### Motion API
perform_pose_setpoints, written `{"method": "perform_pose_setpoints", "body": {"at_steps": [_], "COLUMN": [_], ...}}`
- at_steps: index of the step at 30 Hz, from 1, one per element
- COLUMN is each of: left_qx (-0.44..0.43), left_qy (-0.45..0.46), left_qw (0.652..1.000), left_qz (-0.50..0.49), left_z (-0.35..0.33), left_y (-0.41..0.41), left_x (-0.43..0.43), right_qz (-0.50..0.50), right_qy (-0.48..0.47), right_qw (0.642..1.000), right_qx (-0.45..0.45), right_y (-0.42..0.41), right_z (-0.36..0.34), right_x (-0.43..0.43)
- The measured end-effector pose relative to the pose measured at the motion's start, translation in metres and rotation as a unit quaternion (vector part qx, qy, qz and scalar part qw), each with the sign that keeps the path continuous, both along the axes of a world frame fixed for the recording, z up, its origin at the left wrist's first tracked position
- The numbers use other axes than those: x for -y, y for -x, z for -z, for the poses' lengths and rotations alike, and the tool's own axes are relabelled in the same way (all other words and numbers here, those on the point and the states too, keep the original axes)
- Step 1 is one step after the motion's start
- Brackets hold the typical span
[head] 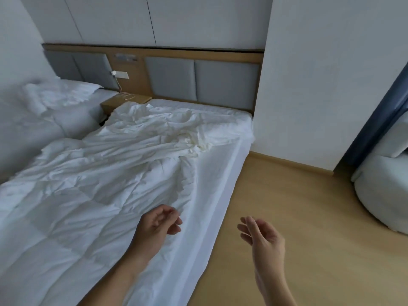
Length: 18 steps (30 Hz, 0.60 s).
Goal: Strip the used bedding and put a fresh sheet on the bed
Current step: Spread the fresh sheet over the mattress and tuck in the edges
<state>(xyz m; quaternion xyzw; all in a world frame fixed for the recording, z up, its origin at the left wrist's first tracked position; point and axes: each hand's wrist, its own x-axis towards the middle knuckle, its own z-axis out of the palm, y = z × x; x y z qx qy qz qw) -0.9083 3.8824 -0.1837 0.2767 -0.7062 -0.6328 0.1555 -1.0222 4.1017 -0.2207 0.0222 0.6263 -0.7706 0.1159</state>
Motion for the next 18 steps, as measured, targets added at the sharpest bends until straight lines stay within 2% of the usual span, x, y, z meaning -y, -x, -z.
{"method": "perform_pose_setpoints", "body": {"at_steps": [4, 8, 13, 18], "left_qx": [-0.008, 0.008, 0.005, 0.077], "left_qy": [-0.014, -0.033, -0.040, -0.054], "left_qw": [0.999, 0.999, 0.999, 0.996], "left_qz": [-0.042, -0.043, -0.030, 0.013], "left_z": [0.017, 0.036, 0.027, 0.038], "left_y": [0.065, 0.159, 0.279, 0.355], "left_x": [0.008, 0.043, 0.090, 0.142], "right_qz": [-0.051, -0.052, -0.069, -0.129], "right_qy": [-0.026, -0.062, -0.076, -0.078], "right_qw": [0.998, 0.996, 0.993, 0.988], "right_qx": [-0.027, -0.047, -0.053, -0.018], "right_y": [0.068, 0.167, 0.287, 0.377], "right_z": [0.002, 0.011, 0.005, 0.012], "right_x": [0.012, 0.034, 0.078, 0.161]}}
